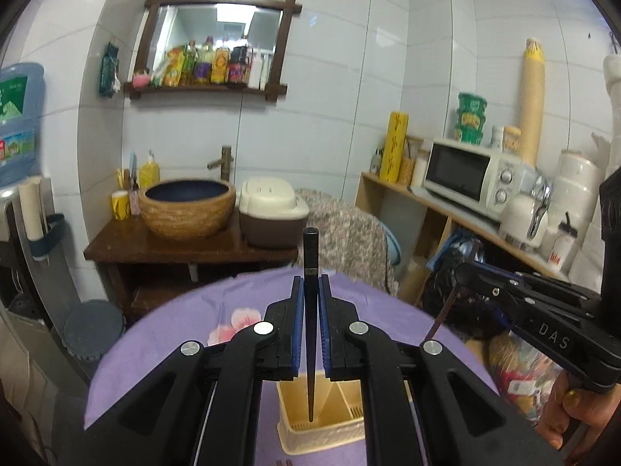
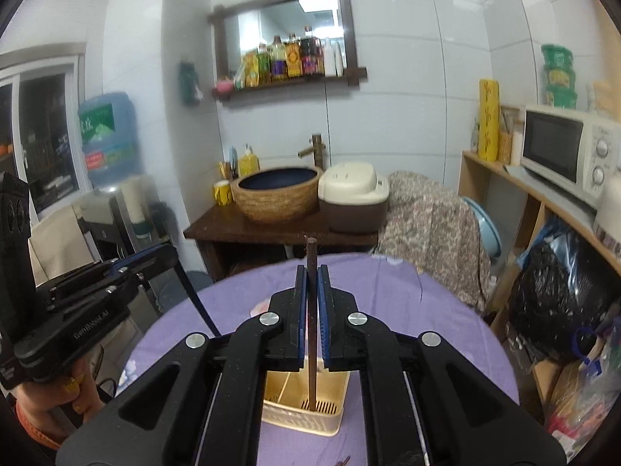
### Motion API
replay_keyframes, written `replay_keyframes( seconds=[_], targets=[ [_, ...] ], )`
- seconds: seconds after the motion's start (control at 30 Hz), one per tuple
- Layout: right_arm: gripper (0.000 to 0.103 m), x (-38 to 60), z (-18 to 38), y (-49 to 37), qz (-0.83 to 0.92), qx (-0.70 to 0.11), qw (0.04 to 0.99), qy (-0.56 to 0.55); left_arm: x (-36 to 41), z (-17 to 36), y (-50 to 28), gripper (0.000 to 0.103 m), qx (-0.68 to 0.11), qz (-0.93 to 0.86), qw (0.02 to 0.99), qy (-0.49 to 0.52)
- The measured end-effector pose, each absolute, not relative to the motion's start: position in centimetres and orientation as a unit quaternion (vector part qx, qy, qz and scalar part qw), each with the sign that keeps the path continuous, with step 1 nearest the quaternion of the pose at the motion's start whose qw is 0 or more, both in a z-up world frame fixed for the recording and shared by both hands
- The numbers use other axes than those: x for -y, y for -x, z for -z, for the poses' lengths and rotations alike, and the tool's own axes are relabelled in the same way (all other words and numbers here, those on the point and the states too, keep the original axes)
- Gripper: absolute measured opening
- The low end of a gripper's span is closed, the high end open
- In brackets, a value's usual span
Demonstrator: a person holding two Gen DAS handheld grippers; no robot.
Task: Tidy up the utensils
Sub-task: 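Lower the chopsticks into the holder and open both tools, then move both open tools back down to the remaining utensils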
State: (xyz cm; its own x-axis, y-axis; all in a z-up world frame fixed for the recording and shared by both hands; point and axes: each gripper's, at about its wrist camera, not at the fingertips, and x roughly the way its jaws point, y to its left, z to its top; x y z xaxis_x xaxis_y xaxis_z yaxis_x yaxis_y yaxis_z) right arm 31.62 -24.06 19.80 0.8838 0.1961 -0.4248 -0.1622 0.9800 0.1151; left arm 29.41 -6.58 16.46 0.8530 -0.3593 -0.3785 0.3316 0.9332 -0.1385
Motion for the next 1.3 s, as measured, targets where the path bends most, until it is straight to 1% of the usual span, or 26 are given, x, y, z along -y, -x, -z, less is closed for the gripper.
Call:
replay_keyframes(
  seconds=[0.17,0.3,0.53,0.6,0.63,0.67,0.7,0.73,0.77,0.83,0.87,0.9,0.93,1.0,1.03,1.17,1.3],
  targets=[
    [0.006,24.2,-16.8,-32.2,-0.088,-0.242,0.965,-0.043,6.9,-12.1,-30.7,0.009,-0.247,0.173,0.953,0.036],
    [0.006,24.5,-15.8,-32.6,-0.08,-0.247,0.964,-0.05,6.7,-10.6,-31.5,0.009,-0.268,0.169,0.948,0.038],
    [0.007,25.1,-15.1,-32.8,-0.07,-0.243,0.966,-0.053,7.1,-10.4,-31.6,0.009,-0.273,0.164,0.948,0.029],
    [0.009,25.3,-15.1,-32.6,-0.071,-0.236,0.967,-0.057,7.2,-10.5,-31.4,0.01,-0.271,0.164,0.948,0.022],
    [0.018,25.4,-15.1,-32.6,-0.073,-0.234,0.968,-0.061,7.3,-10.6,-31.2,0.013,-0.268,0.166,0.949,0.02],
    [0.028,25.6,-15.1,-32.4,-0.073,-0.23,0.968,-0.065,7.3,-10.6,-30.9,0.024,-0.265,0.169,0.949,0.017],
    [0.056,25.7,-15.2,-32.1,-0.07,-0.225,0.969,-0.068,7.2,-10.9,-30.5,0.043,-0.259,0.17,0.951,0.015],
    [0.075,25.8,-15.4,-31.7,-0.068,-0.215,0.972,-0.071,7.1,-11.0,-30.0,0.052,-0.25,0.168,0.953,0.014],
    [0.075,25.8,-15.6,-31.1,-0.066,-0.202,0.975,-0.07,6.9,-11.2,-29.4,0.061,-0.24,0.165,0.957,0.015],
    [0.076,25.6,-15.8,-30.4,-0.07,-0.197,0.976,-0.066,6.3,-11.5,-28.1,0.064,-0.222,0.164,0.961,0.015],
    [0.077,25.6,-15.9,-29.8,-0.074,-0.193,0.976,-0.069,6.2,-11.5,-27.7,0.069,-0.22,0.165,0.961,0.014],
    [0.083,25.7,-15.9,-29.2,-0.074,-0.188,0.977,-0.071,5.8,-11.5,-26.8,0.075,-0.215,0.163,0.963,0.013],
    [0.087,25.7,-15.8,-28.6,-0.071,-0.182,0.978,-0.069,5.6,-11.4,-26.1,0.078,-0.211,0.159,0.964,0.012],
    [0.092,25.4,-15.6,-26.9,-0.062,-0.169,0.982,-0.058,5.0,-11.1,-24.8,0.086,-0.21,0.157,0.965,0.01],
    [0.095,25.2,-15.3,-26.1,-0.061,-0.166,0.983,-0.053,4.5,-10.9,-24.0,0.087,-0.211,0.158,0.965,0.012],
    [0.097,24.5,-13.4,-23.4,-0.064,-0.183,0.98,-0.036,2.5,-9.3,-21.5,0.097,-0.225,0.147,0.963,0.022],
    [0.097,23.8,-10.4,-20.0,-0.069,-0.189,0.979,-0.023,0.4,-6.5,-19.7,0.098,-0.254,0.118,0.96,0.021]
  ],
)
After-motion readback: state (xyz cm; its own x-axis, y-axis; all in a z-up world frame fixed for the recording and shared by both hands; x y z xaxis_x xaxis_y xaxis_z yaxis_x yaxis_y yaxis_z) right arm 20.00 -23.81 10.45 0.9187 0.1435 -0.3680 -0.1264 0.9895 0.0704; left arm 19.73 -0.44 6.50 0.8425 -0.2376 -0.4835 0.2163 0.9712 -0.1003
